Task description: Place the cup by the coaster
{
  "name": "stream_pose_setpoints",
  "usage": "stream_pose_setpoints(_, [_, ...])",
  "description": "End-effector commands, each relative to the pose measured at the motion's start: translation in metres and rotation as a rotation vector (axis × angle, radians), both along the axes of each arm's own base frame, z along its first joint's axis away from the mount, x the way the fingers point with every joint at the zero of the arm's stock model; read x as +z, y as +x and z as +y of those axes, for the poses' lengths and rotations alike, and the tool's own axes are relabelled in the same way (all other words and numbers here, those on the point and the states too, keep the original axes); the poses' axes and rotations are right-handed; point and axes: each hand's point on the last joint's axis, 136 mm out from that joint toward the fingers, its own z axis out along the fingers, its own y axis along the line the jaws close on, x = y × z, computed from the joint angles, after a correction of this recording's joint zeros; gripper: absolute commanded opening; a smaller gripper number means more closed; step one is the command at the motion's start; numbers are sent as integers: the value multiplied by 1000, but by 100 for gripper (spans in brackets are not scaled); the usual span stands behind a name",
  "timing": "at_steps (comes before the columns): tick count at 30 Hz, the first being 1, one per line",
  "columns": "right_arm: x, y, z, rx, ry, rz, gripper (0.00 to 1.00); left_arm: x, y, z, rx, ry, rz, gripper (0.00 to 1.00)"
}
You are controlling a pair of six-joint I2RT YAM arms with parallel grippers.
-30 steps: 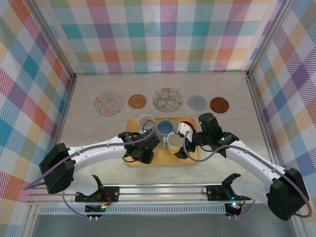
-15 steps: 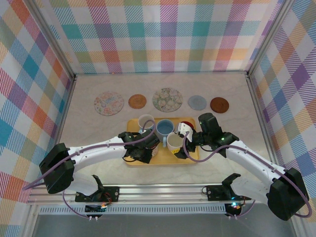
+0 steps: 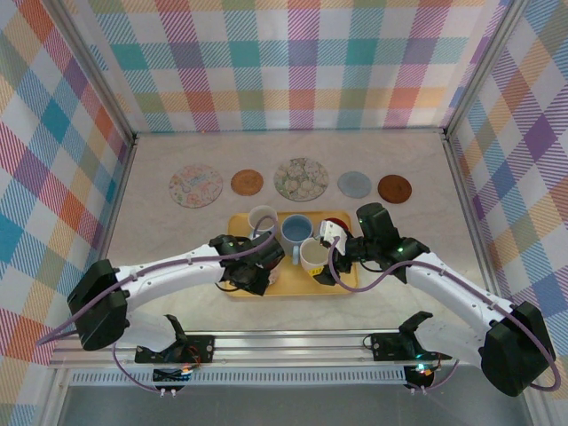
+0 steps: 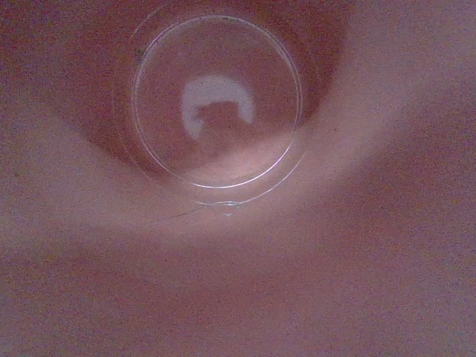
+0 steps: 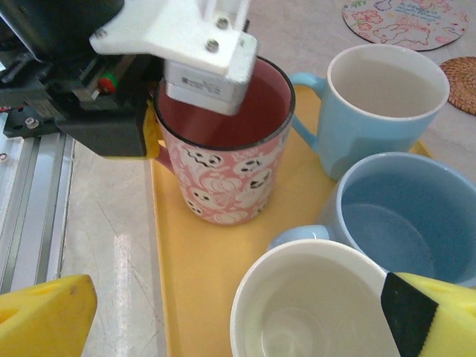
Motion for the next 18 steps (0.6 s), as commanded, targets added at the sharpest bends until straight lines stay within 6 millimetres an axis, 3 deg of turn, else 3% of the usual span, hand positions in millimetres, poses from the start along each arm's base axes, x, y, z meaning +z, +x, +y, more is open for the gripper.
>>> stream_pose_setpoints(1, [5, -2, 3, 23, 16, -32, 99, 37, 7, -5, -19, -76, -106, 0])
stream_pose_setpoints(10, [5, 4, 5, -3, 28, -22, 99, 68, 4, -9, -37, -178, -141, 0])
stream_pose_setpoints(18, [8, 9, 3, -35, 46, -71, 99, 124, 10, -10, -37, -294, -259, 0])
